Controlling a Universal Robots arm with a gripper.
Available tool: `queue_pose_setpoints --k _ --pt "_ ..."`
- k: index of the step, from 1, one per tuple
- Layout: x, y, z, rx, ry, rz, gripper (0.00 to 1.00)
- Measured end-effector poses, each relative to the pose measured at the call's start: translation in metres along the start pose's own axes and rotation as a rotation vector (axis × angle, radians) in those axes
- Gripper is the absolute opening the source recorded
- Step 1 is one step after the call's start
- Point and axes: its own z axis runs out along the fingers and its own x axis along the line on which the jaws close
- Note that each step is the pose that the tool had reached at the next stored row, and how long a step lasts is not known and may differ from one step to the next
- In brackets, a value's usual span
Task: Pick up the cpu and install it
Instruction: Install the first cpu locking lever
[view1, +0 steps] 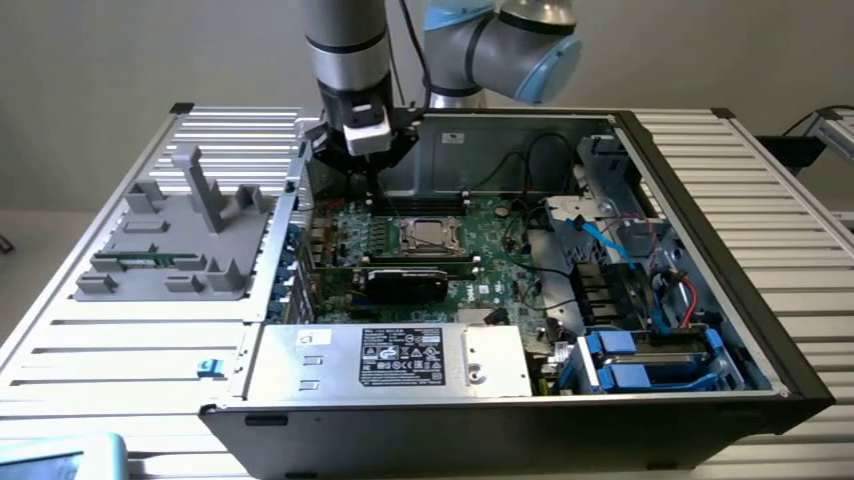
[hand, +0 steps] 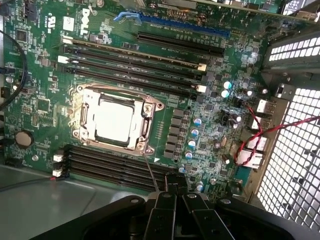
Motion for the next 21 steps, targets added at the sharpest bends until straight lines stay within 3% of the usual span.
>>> queue_pose_setpoints --k 3,8,11,13,21 --pt "0.000 0.0003 0.0019 0.0166 -0.0005 0.005 0.11" --pt "0.000 0.0009 0.0049 0.0362 -0.0059 0.013 0.11" --pt "0.000 0.0015 0.0079 0.0476 -0.0052 0.019 0.11" --pt "0.001 0.0020 0.0099 0.0526 -0.0047 0.022 0.11" --pt "0.009 0.0036 0.0107 0.0625 -0.0016 0.029 0.11"
